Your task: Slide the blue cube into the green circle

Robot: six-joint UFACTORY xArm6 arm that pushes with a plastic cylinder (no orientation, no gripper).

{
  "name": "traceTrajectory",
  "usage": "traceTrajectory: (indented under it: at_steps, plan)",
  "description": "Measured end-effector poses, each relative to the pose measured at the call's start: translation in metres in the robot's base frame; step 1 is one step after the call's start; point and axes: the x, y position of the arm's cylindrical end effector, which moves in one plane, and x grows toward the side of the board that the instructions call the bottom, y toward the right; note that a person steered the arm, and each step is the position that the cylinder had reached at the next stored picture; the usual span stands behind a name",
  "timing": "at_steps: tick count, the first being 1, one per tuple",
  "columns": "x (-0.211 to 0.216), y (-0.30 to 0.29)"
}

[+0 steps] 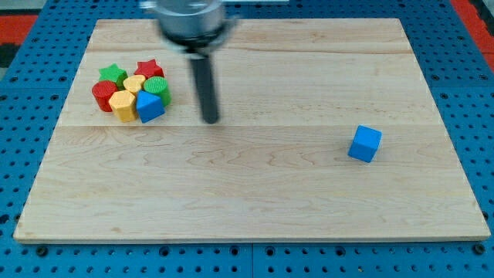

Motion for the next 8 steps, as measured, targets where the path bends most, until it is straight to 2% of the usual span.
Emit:
traceTrajectory:
  at_steps: [1,2,3,4,6,7,8]
  plan:
    - [-0.046,0.125]
    - [-0.026,0.225]
    - [0.034,0.291]
    - [0.087,0.270]
    - [0.031,0.108]
    - [0.054,0.155]
    - [0.087,0.156]
